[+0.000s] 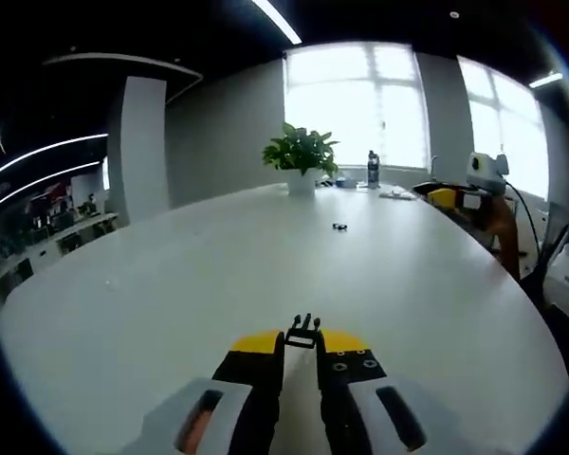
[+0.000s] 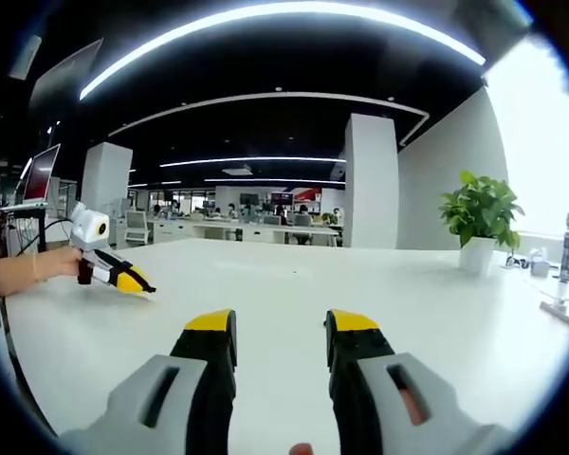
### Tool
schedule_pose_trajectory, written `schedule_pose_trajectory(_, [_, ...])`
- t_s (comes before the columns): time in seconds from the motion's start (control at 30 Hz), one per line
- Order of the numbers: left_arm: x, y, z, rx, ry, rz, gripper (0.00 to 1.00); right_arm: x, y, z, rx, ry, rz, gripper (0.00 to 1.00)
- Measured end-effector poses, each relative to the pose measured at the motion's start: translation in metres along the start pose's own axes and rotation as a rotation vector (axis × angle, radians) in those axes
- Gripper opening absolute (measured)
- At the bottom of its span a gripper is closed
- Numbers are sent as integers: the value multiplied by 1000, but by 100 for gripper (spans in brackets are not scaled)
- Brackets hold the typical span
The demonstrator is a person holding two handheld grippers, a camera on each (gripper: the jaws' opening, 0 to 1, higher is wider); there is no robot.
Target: Snap the two parts of the plastic buckle together until the buckle closes and remains connected.
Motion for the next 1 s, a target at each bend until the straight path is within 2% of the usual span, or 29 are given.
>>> schedule_pose_trajectory(0.37, [-17,22,4,-53,-31,27,13,-1,-15,3,23,33,0,39])
schedule_pose_trajectory(0.57, [-23,32,5,-77,-36,57,13,0,-24,5,10,34,13,38])
schedule_pose_trajectory(0.8, [-28,39,-3,-91,3,93,13,-9,-34,6,21,68,-15,36])
schedule_pose_trajectory(1.0, [-27,42,-2,-104,17,97,13,-12,-42,4,45,64,-7,37])
Point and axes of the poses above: the point that each gripper's makers call its tool centre point, and the gripper's own axes: y roughly backward along the fingers, x roughly to its left, z roughly out of its top, the point moved 9 cm from there along y, roughly backward along the fingers, and after that the axes turned 5 degrees about -y, right-handed, at the moved point
